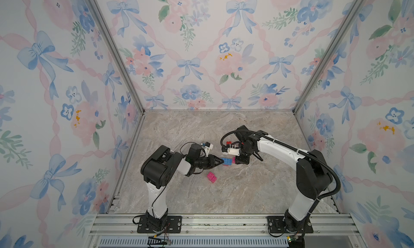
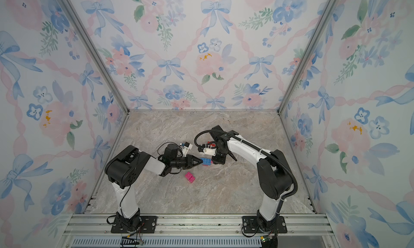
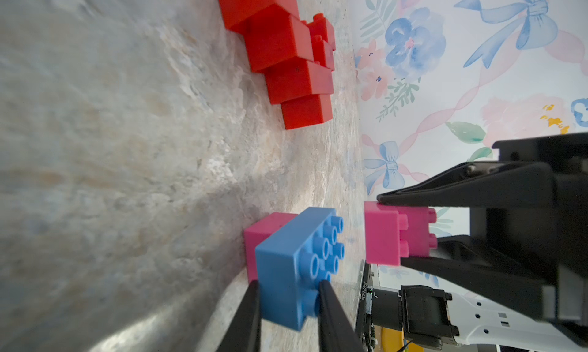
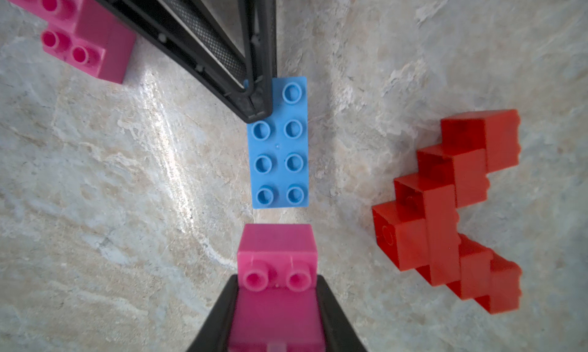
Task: Assemble the letter v with lego
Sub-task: Assemble the lego brick with the lego brick.
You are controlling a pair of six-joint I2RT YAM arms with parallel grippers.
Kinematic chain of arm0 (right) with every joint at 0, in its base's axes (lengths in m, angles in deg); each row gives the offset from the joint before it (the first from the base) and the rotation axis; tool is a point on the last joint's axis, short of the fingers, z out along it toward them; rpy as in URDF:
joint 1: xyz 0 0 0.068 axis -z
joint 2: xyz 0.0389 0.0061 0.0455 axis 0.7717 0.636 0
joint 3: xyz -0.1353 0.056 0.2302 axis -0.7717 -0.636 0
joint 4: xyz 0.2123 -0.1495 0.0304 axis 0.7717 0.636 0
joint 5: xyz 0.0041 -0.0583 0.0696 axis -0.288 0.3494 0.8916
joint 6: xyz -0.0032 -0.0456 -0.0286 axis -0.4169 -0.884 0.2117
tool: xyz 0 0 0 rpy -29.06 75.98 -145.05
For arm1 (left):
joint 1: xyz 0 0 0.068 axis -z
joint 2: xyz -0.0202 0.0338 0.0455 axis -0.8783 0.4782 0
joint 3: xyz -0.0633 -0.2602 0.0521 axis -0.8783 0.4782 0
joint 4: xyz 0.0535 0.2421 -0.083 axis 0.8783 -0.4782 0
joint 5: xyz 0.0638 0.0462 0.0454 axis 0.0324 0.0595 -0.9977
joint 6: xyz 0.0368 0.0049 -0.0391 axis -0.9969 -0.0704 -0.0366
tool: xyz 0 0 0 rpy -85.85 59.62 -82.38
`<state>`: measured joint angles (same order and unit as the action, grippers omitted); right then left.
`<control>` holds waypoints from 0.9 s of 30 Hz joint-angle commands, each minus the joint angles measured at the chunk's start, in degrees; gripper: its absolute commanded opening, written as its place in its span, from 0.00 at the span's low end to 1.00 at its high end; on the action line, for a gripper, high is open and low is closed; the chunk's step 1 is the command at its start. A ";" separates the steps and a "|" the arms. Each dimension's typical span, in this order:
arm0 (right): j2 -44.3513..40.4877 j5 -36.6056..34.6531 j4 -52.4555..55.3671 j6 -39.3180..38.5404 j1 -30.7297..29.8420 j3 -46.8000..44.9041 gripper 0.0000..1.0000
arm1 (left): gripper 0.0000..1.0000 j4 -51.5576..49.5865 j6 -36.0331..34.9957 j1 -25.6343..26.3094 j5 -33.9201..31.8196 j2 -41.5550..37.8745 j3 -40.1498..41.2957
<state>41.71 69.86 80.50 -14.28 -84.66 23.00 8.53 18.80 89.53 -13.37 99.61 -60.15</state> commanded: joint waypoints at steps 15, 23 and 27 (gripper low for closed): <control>6.16 -2.32 7.76 -3.97 -2.45 8.10 0.00 | 0.13 -1.74 -0.13 0.24 -1.69 1.71 0.76; 8.24 -3.07 10.83 -4.54 -3.28 9.95 0.00 | 0.12 -1.70 -0.14 0.20 -1.78 1.94 0.78; 9.15 -4.20 10.50 -4.08 -3.38 10.42 0.00 | 0.12 -1.70 -0.26 0.20 -1.69 2.07 0.83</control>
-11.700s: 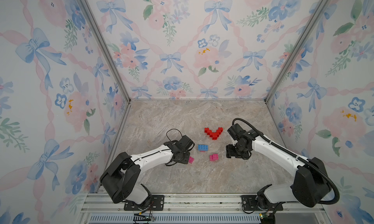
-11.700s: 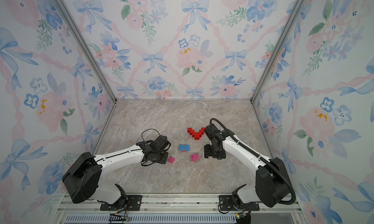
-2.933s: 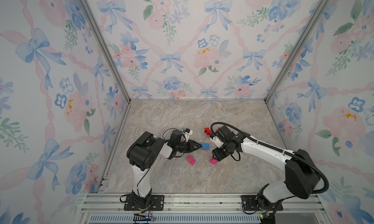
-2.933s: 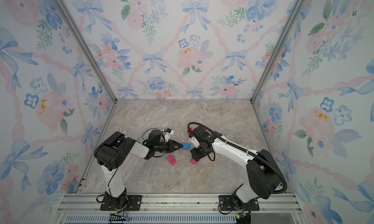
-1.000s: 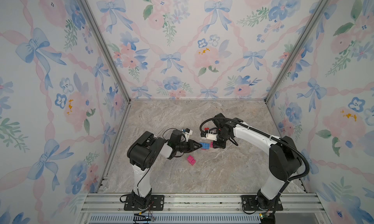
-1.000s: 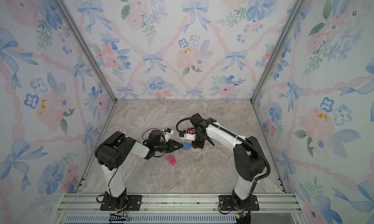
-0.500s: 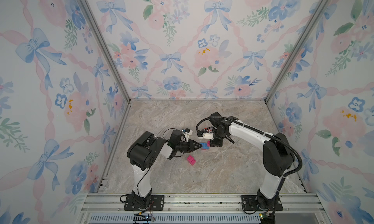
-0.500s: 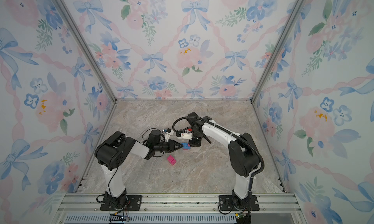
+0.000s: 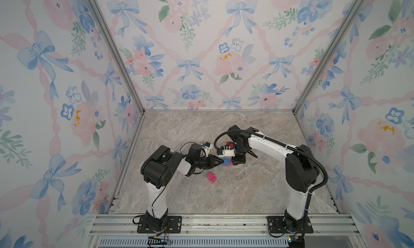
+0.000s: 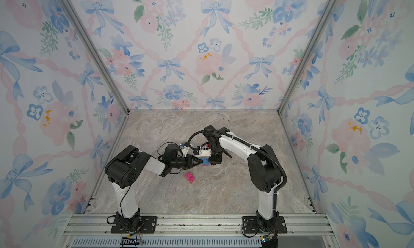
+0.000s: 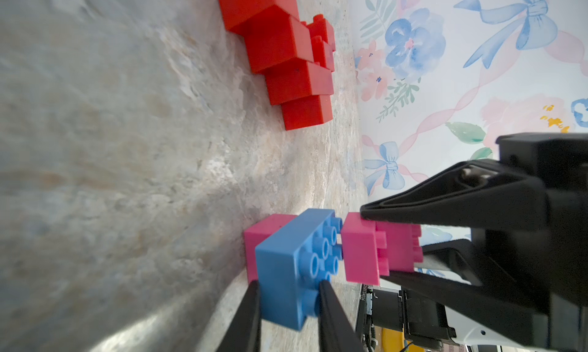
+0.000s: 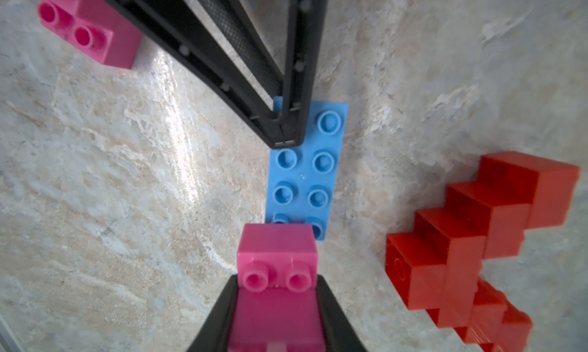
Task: Assemble the letter v with lego
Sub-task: Assemble the lego brick with the lego brick.
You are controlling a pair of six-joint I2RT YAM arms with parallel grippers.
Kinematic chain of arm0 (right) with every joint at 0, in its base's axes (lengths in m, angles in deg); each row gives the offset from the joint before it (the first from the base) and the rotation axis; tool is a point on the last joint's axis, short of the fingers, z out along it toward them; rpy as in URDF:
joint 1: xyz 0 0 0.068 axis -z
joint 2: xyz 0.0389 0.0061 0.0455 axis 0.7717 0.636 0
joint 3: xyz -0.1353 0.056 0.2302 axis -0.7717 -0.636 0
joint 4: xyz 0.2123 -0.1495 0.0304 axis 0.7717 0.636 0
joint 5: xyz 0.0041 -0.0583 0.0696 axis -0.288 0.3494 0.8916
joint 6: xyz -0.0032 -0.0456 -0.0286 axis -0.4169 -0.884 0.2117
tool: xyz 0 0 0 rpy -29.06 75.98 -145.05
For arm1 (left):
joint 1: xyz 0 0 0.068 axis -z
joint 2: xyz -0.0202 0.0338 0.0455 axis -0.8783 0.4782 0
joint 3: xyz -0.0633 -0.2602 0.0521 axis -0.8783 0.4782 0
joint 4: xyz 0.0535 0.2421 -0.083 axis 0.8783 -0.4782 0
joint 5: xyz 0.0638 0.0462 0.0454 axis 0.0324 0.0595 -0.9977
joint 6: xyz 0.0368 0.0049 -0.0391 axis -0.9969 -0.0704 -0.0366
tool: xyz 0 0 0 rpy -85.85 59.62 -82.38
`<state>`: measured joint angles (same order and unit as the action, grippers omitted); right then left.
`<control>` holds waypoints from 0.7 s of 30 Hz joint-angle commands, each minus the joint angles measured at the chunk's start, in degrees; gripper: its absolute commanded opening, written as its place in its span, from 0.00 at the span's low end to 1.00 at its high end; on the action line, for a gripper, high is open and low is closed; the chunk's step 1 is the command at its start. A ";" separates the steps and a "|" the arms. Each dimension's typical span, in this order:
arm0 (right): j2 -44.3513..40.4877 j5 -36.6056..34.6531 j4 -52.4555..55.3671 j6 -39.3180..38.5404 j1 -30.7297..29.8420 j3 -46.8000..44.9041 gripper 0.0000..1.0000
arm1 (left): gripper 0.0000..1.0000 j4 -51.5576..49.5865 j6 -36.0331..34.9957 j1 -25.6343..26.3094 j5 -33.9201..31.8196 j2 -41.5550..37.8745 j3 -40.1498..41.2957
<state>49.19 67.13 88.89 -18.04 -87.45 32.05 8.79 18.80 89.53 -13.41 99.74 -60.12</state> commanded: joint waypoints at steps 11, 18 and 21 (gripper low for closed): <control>2.61 -4.53 0.86 1.10 -1.02 1.49 0.00 | 0.10 -1.97 -0.29 0.11 -1.91 1.91 1.14; 2.68 -3.05 0.15 1.79 -1.44 0.90 0.00 | 0.10 -1.97 -0.44 0.03 -2.12 1.95 1.50; 3.07 -2.92 0.06 2.27 -1.38 0.80 0.00 | 0.10 -1.97 -0.44 0.11 -2.16 2.11 1.54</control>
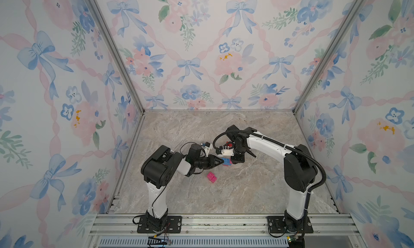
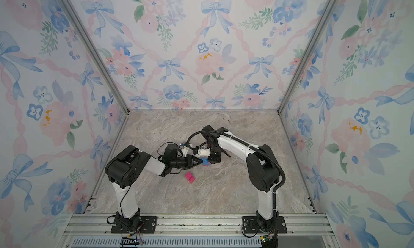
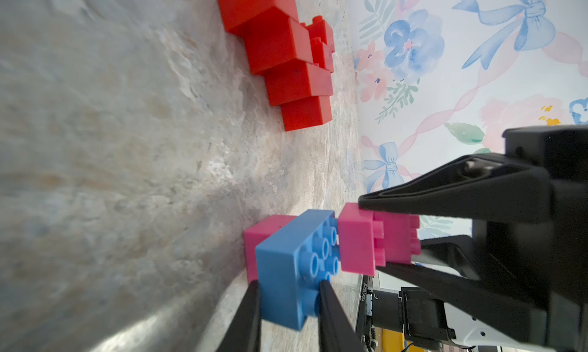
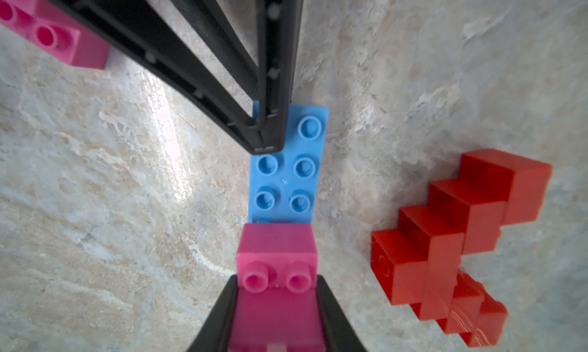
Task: Assemble the letter v with lego
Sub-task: Assemble the lego brick with the lego brick.
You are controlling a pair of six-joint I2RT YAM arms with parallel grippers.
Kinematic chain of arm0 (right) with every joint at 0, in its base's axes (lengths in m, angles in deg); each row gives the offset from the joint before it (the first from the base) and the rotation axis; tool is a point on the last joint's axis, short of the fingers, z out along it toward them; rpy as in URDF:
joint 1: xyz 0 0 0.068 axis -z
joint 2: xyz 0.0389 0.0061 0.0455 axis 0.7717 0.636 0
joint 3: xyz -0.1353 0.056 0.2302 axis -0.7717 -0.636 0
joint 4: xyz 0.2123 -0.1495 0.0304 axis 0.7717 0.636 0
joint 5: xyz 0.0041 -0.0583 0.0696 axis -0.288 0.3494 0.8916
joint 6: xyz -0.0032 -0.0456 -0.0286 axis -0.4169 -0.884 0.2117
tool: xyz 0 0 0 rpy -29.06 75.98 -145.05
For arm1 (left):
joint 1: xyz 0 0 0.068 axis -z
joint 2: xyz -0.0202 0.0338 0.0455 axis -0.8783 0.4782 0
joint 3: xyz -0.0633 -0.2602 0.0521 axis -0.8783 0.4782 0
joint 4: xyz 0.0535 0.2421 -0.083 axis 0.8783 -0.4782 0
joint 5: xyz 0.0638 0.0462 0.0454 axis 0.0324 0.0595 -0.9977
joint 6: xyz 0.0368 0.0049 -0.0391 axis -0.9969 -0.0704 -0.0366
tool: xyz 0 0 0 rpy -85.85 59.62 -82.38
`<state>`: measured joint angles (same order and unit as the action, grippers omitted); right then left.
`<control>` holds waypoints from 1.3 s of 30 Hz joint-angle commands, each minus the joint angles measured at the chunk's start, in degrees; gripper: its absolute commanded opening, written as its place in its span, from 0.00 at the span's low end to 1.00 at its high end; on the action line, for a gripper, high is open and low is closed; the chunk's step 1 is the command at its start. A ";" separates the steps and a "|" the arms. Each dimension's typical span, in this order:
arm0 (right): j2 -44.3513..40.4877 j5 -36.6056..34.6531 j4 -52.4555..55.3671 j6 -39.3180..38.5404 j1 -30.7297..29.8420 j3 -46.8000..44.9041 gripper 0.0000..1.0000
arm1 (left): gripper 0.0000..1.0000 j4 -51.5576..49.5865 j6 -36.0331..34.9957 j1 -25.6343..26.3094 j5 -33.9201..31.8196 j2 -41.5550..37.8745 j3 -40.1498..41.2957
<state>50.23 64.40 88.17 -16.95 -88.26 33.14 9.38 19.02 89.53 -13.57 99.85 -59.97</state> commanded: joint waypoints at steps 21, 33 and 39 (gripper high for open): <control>5.45 -0.61 9.39 5.84 -0.02 3.90 0.00 | 0.07 -2.56 -0.74 -0.05 -2.23 1.85 1.97; 3.50 -1.82 7.14 7.08 -0.14 1.88 0.00 | 0.06 -2.58 -1.02 -0.14 -2.43 2.14 2.49; 5.66 -0.89 6.82 4.81 -0.12 2.59 0.00 | 0.06 -2.57 -1.08 -0.11 -2.35 2.08 2.44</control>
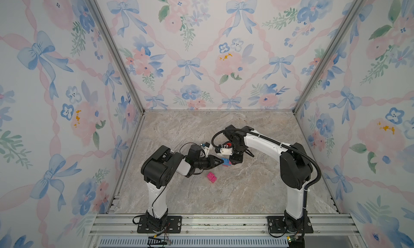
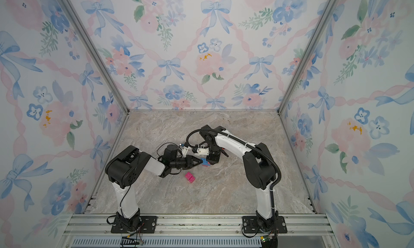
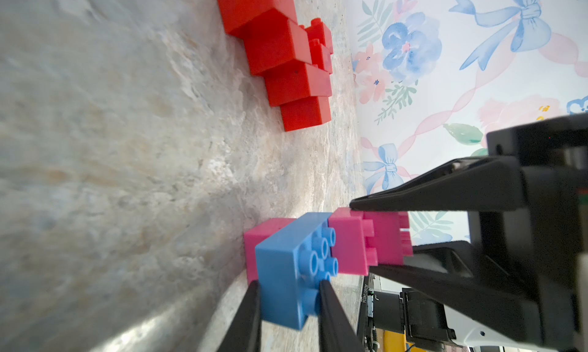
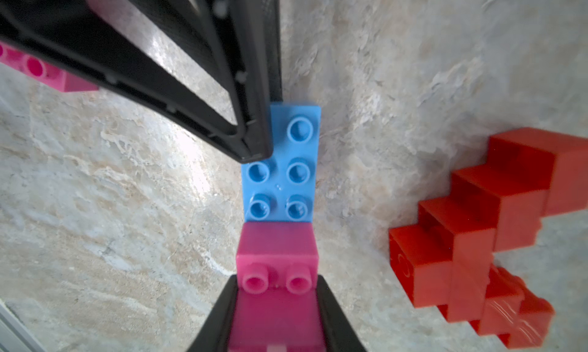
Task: Assemble the letter v with lego
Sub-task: Assemble the lego brick with the lego brick.
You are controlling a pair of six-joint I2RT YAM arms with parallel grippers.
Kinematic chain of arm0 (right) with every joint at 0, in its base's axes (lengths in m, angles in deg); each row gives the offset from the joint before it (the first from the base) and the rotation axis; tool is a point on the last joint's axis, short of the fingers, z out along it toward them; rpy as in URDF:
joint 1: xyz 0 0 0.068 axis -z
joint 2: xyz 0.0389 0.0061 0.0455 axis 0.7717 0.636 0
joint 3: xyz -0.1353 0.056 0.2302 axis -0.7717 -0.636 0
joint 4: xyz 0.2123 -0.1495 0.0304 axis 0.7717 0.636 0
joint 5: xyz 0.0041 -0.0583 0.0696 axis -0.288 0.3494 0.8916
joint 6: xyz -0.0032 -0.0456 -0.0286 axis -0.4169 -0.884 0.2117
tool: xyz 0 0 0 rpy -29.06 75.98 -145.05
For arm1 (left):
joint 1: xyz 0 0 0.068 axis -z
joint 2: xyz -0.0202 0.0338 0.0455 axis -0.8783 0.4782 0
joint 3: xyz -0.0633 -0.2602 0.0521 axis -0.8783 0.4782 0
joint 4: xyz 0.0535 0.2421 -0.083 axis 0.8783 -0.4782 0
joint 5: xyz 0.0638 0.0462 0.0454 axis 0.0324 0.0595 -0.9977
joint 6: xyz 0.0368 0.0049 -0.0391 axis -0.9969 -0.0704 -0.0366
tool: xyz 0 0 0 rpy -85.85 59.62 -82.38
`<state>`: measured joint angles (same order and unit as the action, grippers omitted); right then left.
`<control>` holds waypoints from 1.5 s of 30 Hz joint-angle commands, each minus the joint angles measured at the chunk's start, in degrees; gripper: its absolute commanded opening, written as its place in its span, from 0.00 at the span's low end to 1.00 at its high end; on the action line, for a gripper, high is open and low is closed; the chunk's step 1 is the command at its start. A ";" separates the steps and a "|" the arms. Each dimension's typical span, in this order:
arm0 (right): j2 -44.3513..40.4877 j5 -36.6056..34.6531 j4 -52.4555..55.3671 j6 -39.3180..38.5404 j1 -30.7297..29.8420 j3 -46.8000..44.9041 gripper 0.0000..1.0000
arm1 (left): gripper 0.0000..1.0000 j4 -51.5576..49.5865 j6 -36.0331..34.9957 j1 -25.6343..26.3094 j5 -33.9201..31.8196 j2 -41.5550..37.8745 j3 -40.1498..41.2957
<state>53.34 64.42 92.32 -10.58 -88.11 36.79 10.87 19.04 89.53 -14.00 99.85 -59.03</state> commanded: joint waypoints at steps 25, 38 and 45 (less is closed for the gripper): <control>8.70 -0.87 5.78 -0.83 -2.52 2.36 0.00 | 0.04 -4.05 -1.20 -0.14 -2.22 1.89 2.01; 3.97 -1.57 2.84 0.61 -2.12 2.69 0.30 | 0.04 -4.04 -1.12 -0.06 -2.34 1.41 1.93; -0.49 -1.46 0.58 2.60 -1.95 3.10 0.60 | 0.03 -4.04 -0.90 0.07 -2.70 0.72 2.02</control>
<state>56.31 62.69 94.55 -9.30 -89.60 40.18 11.37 19.04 89.53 -14.20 99.83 -58.68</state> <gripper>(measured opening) 0.580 0.272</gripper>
